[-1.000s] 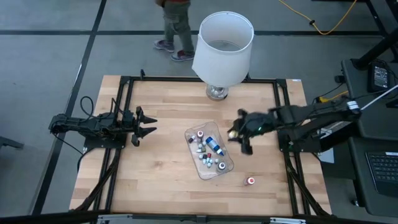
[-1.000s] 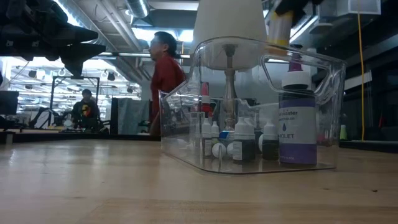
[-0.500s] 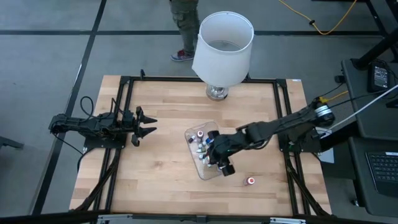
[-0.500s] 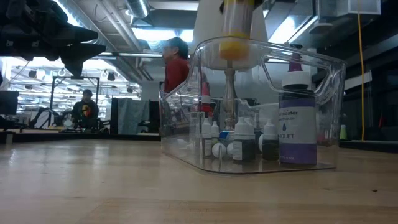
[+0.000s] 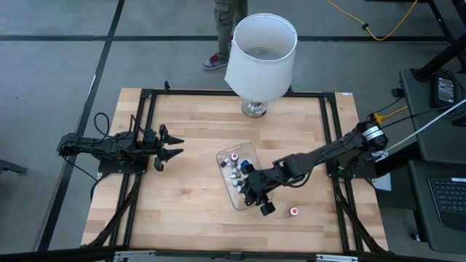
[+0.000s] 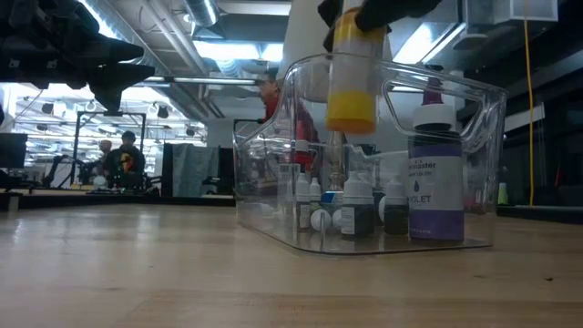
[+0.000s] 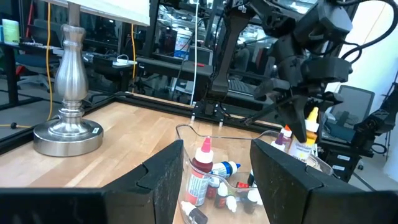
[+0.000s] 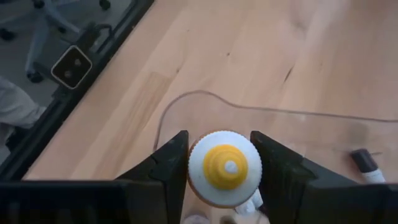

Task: Pick & Place food coloring
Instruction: Put the big yellow food coloring bottle into the transparent bin

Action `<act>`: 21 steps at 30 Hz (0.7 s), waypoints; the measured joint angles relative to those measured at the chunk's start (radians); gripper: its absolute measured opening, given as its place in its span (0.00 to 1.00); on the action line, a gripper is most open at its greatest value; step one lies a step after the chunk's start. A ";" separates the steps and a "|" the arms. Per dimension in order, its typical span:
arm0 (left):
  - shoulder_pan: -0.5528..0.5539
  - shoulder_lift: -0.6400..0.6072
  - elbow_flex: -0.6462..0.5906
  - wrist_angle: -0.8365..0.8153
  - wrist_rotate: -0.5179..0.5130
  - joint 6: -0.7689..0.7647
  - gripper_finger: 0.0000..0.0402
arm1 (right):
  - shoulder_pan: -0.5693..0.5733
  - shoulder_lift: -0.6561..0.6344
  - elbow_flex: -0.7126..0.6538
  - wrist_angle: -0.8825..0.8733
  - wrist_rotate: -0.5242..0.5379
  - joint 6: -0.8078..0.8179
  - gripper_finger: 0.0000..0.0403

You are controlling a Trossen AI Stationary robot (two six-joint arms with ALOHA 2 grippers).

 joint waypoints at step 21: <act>0.000 0.000 0.000 0.000 0.000 0.000 0.45 | -0.008 0.102 -0.003 0.069 -0.007 0.008 0.40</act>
